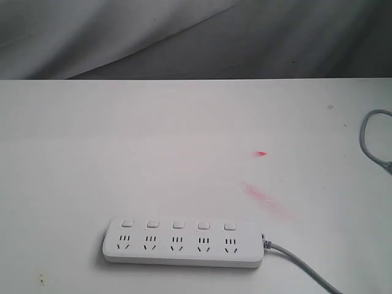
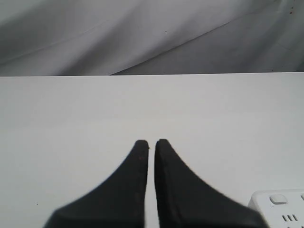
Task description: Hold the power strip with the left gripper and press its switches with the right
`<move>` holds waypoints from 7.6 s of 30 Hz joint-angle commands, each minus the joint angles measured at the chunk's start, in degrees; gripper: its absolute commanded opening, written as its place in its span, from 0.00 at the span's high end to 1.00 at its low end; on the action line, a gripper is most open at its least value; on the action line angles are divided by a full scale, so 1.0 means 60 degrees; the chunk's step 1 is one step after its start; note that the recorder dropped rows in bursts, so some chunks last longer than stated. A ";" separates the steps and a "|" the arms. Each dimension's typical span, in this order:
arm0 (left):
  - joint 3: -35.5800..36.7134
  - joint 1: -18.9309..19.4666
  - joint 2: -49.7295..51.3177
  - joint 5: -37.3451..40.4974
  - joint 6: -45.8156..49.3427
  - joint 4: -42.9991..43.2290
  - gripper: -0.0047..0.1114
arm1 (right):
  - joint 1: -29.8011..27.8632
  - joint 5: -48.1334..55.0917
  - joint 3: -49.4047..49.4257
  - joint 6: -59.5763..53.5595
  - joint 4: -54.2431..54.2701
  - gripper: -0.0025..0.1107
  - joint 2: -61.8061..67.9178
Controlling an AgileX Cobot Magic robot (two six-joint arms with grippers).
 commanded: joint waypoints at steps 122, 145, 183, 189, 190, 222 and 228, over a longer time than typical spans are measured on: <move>-0.9538 0.6627 1.1101 0.8885 1.6754 -0.8816 0.90 | -0.0057 -0.0075 0.0038 0.0010 0.0015 0.98 -0.0049; -0.9538 0.4107 1.4772 0.8885 1.9934 -0.6514 0.07 | -0.0057 -0.0075 0.0038 0.0010 0.0015 0.98 -0.0049; -0.8122 0.0956 1.7982 0.7027 2.0406 -0.8896 0.08 | -0.0057 -0.0075 0.0038 0.0010 0.0015 0.98 -0.0049; -0.8122 0.0532 1.8044 0.6684 2.0406 -0.8523 0.08 | -0.0057 -0.0075 0.0038 0.0010 0.0015 0.98 -0.0049; -0.8122 0.0378 1.8083 0.6645 2.0406 -0.8468 0.08 | -0.0057 -0.0075 0.0038 0.0010 0.0015 0.98 -0.0049; -0.7785 -0.0369 1.8303 0.5265 2.0406 -0.8533 0.26 | -0.0057 -0.0075 0.0038 0.0010 0.0015 0.98 -0.0049; -0.7785 -0.0369 1.8303 0.5041 2.0406 -0.8533 0.40 | -0.0057 -0.0075 0.0038 0.0010 0.0015 0.98 -0.0049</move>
